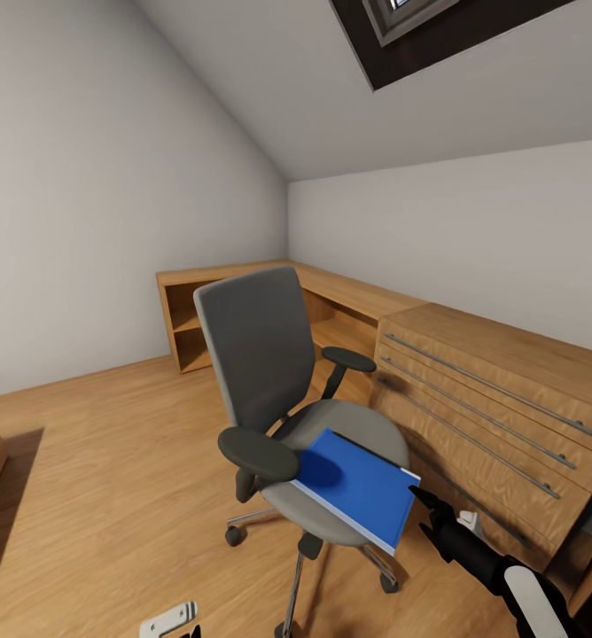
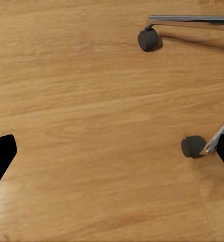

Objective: In the bedroom, organize the workspace by keeping the computer under the desk, ensuring the monitor is on the desk, placing the keyboard on the desk next to the monitor, placing the mouse on the desk next to the keyboard, moving the folder from the swivel chair onto the desk next to the mouse, stacking the notebook on top of the folder with the pen on top of the notebook, and positioning the swivel chair next to the desk.

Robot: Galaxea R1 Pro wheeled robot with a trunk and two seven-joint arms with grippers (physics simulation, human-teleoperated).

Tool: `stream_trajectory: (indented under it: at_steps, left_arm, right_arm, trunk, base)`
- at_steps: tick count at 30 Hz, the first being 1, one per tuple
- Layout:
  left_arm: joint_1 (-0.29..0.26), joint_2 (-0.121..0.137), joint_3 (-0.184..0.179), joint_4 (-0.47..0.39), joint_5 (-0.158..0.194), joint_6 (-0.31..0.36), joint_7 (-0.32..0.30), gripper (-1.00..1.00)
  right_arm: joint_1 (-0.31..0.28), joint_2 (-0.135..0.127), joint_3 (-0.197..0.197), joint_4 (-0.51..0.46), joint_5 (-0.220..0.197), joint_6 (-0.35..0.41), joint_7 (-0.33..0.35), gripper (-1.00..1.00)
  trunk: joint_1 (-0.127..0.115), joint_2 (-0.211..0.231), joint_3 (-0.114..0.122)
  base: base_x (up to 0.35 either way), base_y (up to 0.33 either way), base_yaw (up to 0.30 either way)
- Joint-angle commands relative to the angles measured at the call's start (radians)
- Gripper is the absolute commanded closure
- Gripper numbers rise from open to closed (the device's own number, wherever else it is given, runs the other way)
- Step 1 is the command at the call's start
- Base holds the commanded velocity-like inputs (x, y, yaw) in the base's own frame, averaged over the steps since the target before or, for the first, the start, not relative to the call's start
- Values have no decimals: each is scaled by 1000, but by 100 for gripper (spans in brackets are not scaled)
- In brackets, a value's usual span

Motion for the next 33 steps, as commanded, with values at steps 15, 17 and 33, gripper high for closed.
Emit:
stream_trajectory:
  at_steps: [15,17,33]
  left_arm:
    - [0,1,0,-18,11,3,8,-100]
    - [0,1,0,-18,11,3,9,-100]
    - [0,1,-1,-18,12,3,4,-100]
  right_arm:
    - [-1,0,-3,2,0,5,2,-100]
    - [-1,0,-3,2,0,5,2,-100]
    - [-1,0,-1,2,1,4,2,-100]
  trunk:
    - [38,-70,-32]
    - [46,-84,-38]
    - [46,-84,-38]
  base:
    - [0,0,0]
    - [0,0,0]
    - [0,0,0]
